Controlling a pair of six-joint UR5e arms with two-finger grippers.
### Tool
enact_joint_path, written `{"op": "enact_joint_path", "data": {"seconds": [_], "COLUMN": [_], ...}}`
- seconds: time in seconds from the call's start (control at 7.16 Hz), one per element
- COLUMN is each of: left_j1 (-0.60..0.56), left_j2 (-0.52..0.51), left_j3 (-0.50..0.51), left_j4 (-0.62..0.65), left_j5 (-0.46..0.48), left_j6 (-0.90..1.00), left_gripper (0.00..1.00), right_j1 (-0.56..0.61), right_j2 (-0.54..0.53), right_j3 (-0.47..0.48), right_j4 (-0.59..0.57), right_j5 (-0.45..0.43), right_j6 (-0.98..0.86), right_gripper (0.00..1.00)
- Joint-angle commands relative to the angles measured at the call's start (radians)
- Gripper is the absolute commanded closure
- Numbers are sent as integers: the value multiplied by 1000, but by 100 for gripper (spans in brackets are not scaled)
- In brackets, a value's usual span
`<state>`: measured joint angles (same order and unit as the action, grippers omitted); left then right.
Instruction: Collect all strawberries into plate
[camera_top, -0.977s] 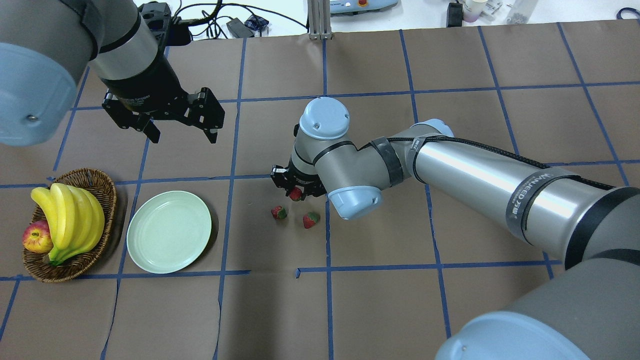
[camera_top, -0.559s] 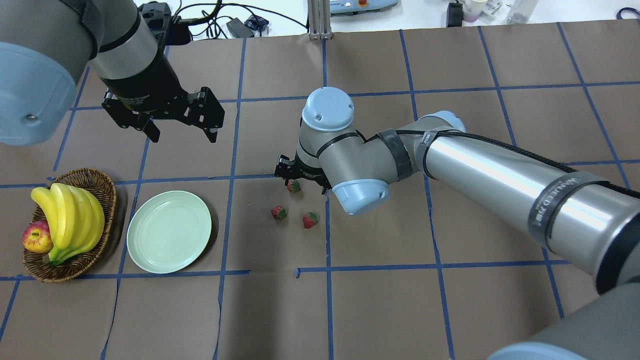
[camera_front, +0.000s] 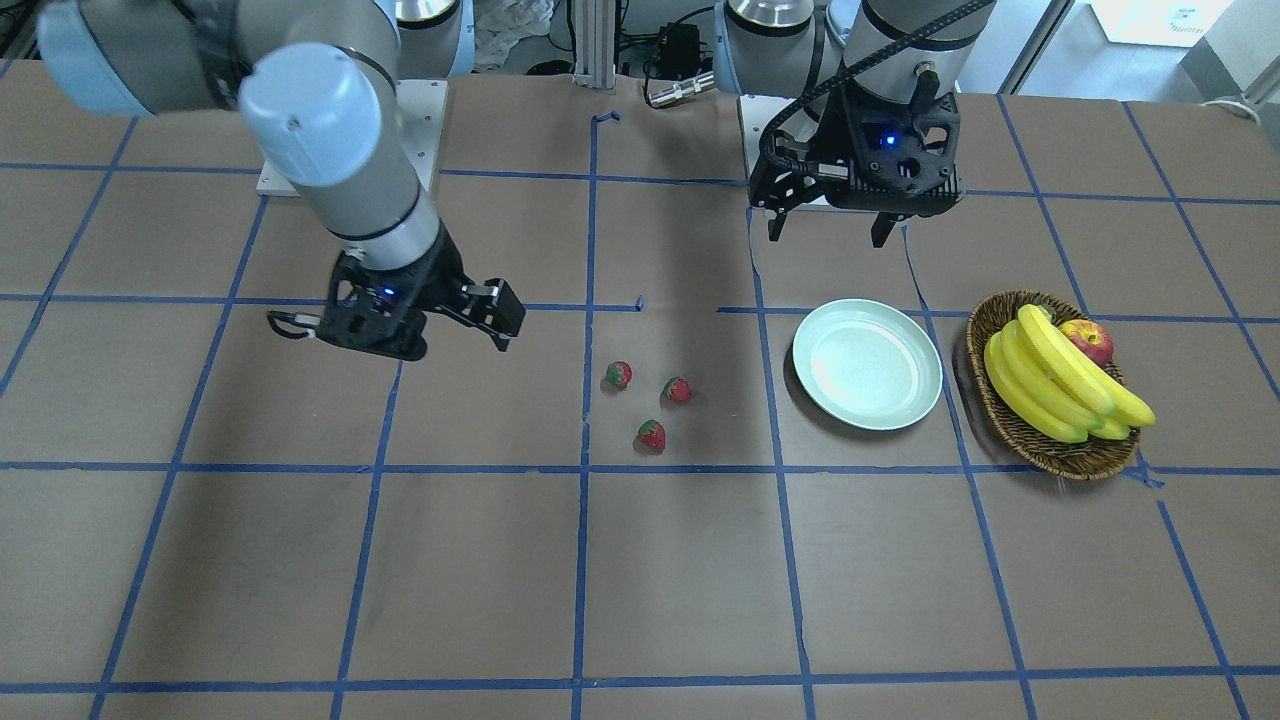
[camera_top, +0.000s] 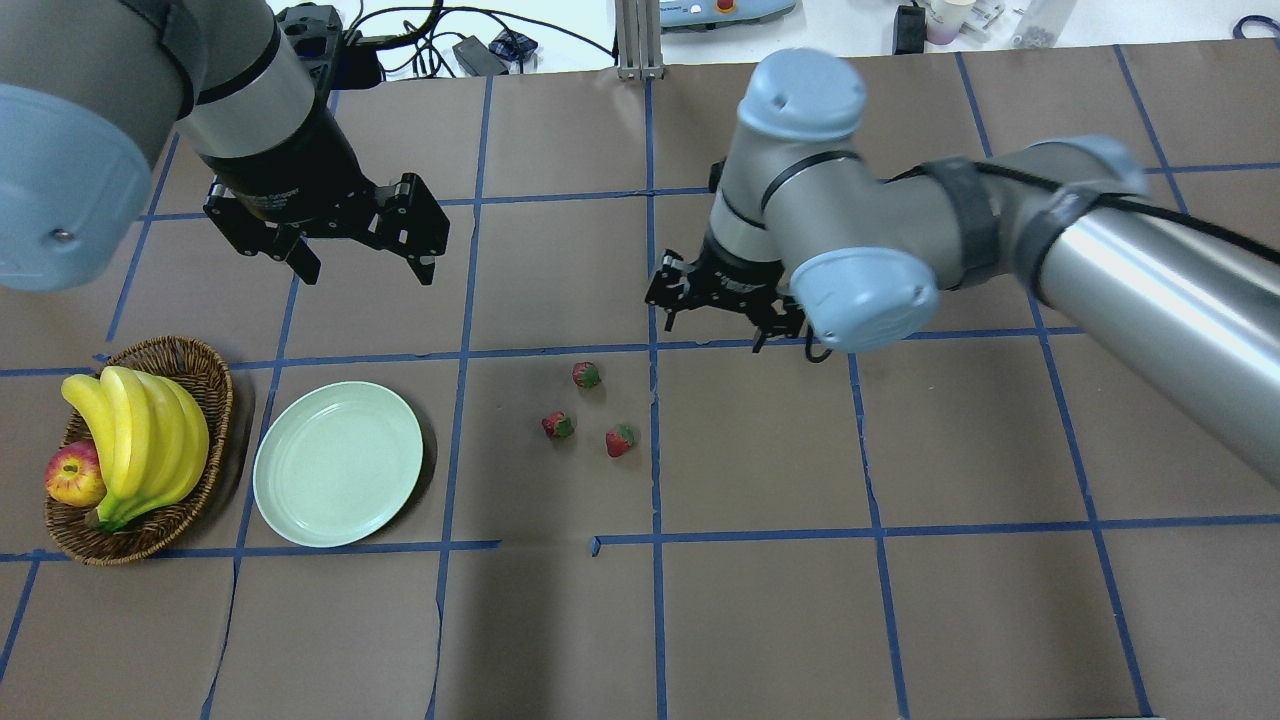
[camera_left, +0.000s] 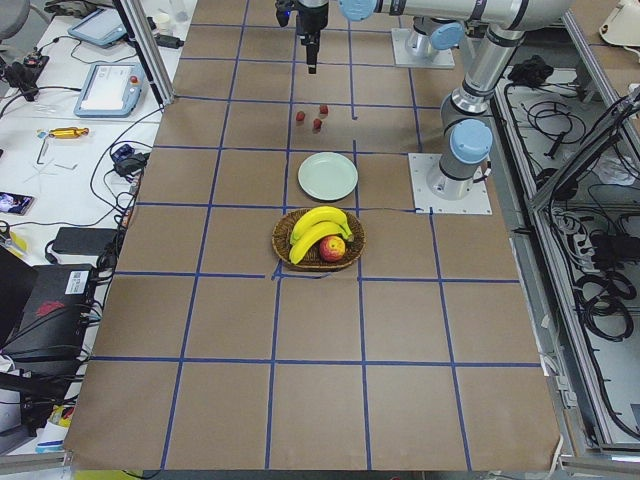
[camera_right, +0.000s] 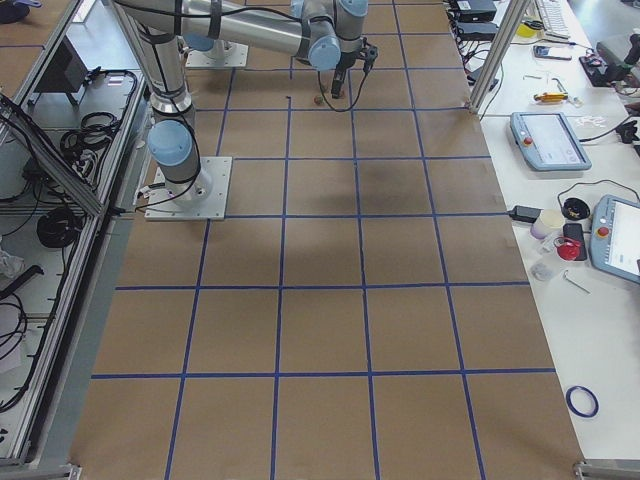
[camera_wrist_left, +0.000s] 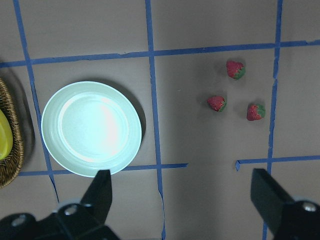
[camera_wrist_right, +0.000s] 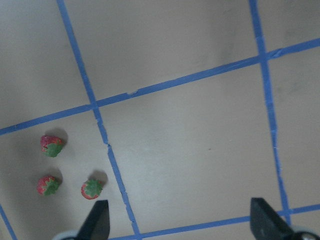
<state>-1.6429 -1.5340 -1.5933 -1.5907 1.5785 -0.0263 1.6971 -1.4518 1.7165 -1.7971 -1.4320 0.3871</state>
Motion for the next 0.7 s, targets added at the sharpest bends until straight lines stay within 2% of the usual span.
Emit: {"op": "enact_joint_path", "data": {"seconds": [0.0, 0.14, 0.28, 0.42, 0.56], "left_j1": [0, 0, 0, 2, 2], "left_j2": [-1, -1, -1, -1, -8], "left_j3": [0, 0, 0, 0, -2], "left_j4": [0, 0, 0, 0, 0], "left_j5": [0, 0, 0, -2, -2], "left_j6": [-1, -1, -1, -1, -4], "left_gripper": [0, 0, 0, 0, 0], "right_j1": [-59, -65, -66, -65, -63], "right_j2": [-41, -48, -50, -50, -55], "right_j3": [-145, -152, -162, -161, -166], "right_j4": [228, 276, 213, 164, 136], "right_j5": [-79, -81, -176, -227, -229], "right_j6": [-115, -122, -131, -146, -221], "right_gripper": [0, 0, 0, 1, 1]}}
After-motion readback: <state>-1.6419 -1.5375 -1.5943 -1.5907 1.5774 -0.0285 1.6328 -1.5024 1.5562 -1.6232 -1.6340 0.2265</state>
